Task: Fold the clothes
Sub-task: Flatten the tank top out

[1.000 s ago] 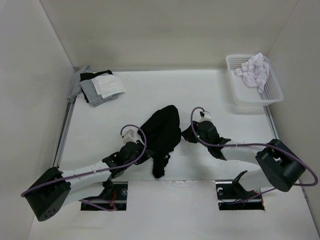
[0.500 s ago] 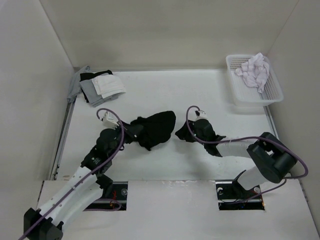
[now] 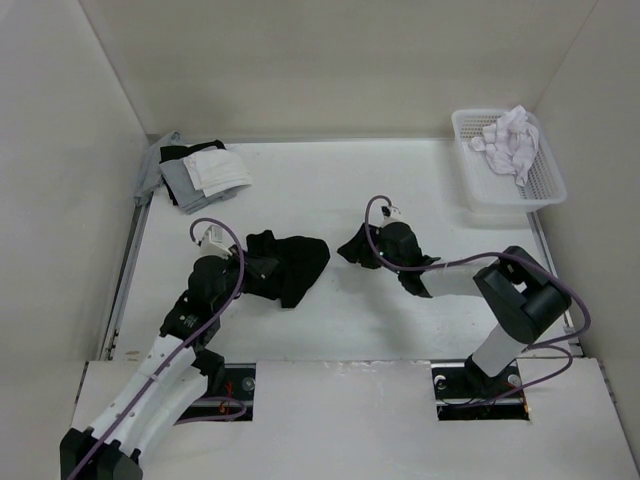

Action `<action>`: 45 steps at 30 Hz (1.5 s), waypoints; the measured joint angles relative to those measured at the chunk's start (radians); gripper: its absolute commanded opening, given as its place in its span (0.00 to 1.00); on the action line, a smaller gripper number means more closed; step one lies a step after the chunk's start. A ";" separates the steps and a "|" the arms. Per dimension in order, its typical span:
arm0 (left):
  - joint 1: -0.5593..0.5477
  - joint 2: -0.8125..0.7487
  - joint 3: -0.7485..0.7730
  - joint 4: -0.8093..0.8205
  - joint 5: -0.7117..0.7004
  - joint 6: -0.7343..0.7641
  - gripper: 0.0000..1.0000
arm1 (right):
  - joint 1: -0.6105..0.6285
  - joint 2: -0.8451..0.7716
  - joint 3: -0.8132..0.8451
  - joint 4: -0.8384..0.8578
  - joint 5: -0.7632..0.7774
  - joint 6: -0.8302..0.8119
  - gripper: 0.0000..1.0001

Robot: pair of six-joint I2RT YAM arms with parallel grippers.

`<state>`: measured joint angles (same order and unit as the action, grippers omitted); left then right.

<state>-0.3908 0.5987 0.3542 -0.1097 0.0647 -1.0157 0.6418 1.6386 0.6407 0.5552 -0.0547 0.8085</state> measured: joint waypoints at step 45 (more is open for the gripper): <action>0.151 -0.253 -0.046 -0.336 -0.011 0.032 0.07 | 0.060 0.139 0.068 0.060 -0.060 0.053 0.55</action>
<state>-0.2401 0.3458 0.3080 -0.4458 0.0536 -0.9840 0.7013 1.7779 0.7090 0.6151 -0.1146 0.8616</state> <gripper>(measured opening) 0.103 0.550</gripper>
